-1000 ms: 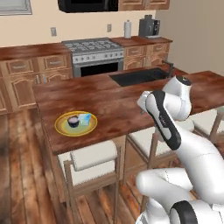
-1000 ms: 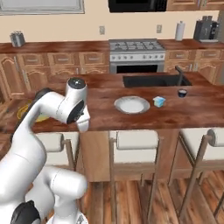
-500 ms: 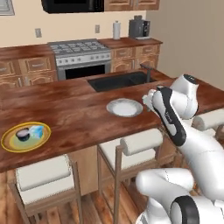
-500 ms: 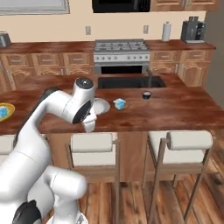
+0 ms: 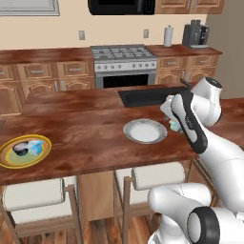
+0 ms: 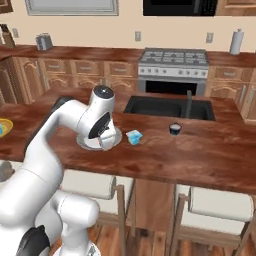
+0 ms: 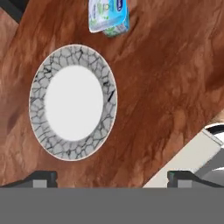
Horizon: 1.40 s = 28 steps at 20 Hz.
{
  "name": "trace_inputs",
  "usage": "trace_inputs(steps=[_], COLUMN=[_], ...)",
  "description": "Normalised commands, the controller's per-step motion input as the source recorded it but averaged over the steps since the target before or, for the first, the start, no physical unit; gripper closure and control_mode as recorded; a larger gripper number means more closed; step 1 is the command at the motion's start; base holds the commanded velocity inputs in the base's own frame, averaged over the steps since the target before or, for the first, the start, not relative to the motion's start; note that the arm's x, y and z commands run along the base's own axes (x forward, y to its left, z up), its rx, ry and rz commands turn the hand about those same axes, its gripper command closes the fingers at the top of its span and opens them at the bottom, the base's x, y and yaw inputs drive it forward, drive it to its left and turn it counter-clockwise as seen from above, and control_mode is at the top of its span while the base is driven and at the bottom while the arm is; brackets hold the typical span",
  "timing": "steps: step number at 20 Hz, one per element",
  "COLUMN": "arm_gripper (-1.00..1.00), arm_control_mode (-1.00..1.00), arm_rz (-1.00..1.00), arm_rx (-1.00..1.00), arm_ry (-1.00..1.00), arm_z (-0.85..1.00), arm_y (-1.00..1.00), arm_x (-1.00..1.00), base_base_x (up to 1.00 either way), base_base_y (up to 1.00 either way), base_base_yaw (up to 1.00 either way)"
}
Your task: Place two yogurt containers on each plate.
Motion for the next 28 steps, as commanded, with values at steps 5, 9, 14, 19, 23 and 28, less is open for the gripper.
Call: trace_inputs(steps=[5,9,14,19,23,28], arm_gripper=[-1.00,-1.00,-1.00,-1.00,-1.00,-1.00], arm_control_mode=[1.00,1.00,-1.00,-1.00,-1.00,-1.00], arm_rz=[0.00,0.00,0.00,-0.06,-0.11,-0.01], arm_rx=[0.00,0.00,0.26,0.13,0.00,0.00], arm_ry=[0.00,0.00,-0.01,0.16,0.43,0.12], arm_z=[0.00,0.00,0.00,0.11,0.07,-0.09], arm_y=[0.00,0.00,-0.30,-0.62,-0.73,-0.66], arm_x=[0.00,0.00,0.69,0.67,0.57,0.23], base_base_x=[0.75,0.82,0.17,0.00,0.00,0.00], base_base_y=[-0.27,-0.35,-0.08,0.00,0.00,0.00], base_base_yaw=[0.25,0.01,0.00,0.00,0.00,0.00])
